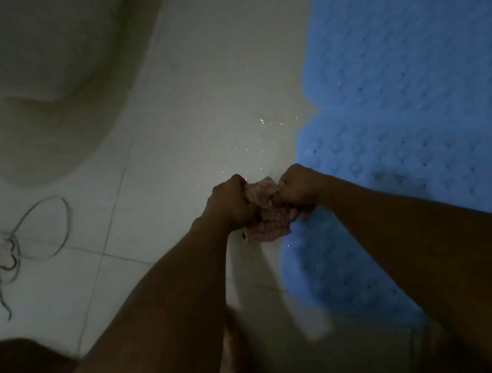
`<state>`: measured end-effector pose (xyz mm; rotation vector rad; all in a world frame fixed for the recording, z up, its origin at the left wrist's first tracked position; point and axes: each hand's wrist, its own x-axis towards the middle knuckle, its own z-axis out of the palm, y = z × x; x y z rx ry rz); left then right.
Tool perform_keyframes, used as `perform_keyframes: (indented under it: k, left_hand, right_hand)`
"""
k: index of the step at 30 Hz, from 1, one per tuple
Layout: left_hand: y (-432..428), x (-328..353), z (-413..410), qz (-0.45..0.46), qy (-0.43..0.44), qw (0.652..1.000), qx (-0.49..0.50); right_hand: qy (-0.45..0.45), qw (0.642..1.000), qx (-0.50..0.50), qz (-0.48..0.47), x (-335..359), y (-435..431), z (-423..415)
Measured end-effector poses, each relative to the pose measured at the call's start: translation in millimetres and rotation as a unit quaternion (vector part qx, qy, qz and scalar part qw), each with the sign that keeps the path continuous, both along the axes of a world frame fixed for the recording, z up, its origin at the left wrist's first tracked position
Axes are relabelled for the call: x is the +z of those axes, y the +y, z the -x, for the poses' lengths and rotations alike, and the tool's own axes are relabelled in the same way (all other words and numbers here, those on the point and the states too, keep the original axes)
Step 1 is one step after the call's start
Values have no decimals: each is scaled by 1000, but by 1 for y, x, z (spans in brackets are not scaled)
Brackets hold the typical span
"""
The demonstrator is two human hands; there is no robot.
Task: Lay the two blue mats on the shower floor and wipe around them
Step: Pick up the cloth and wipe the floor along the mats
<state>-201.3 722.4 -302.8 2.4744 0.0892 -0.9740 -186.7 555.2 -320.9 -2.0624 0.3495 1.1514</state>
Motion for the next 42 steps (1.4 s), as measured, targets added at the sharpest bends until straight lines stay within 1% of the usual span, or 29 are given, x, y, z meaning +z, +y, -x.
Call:
perform_keyframes:
  k: [2,3,5,6,7,9,11,13,16,20,22,27,32,34,37,42]
  left_hand:
    - [6,-3,20,-30,-43,998,-35]
    - [9,-4,30,-48,-92,993,-60]
    - [10,-9,49,-63,-218,962,-150]
    - [9,-15,58,-47,-263,944,-192]
    - [7,-24,68,-32,-285,929,-231]
    - [1,-43,86,-45,-276,916,-287]
    - [-2,-62,96,-63,-238,924,-292]
    - [-4,-74,97,-64,-228,930,-280]
    - [-12,-82,83,-53,-252,927,-271]
    - [-28,-88,58,-27,-273,926,-258]
    - [-31,-90,48,-29,-280,922,-267]
    - [-42,-96,7,-14,-310,912,-268]
    - [-69,-100,-60,-24,-311,921,-234]
    - [-78,-101,-84,-20,-320,920,-227]
    - [-91,-102,-119,-17,-335,917,-215]
    - [-114,-102,-184,-33,-335,923,-186]
  right_hand:
    - [-1,999,38,10,-3,1,15]
    - [-13,999,48,11,-4,0,19]
    - [-81,996,42,22,-7,-4,24]
    - [-134,990,27,47,-9,-8,24]
    - [-178,981,-3,81,-12,-13,23]
    - [-233,960,-75,134,-14,-22,17]
    - [-274,942,-108,159,-20,-31,11]
    - [-328,920,-117,181,-28,-38,11]
    - [-399,880,-62,250,-41,-44,15]
    - [-433,851,11,297,-51,-48,6]
    - [-450,840,19,302,-55,-53,-6]
    - [-474,824,0,310,-59,-77,-50]
    - [-512,798,11,319,-62,-95,-101]
    - [-517,793,11,323,-62,-102,-122]
    - [-504,797,12,334,-64,-113,-155]
    - [-484,806,18,339,-68,-139,-209]
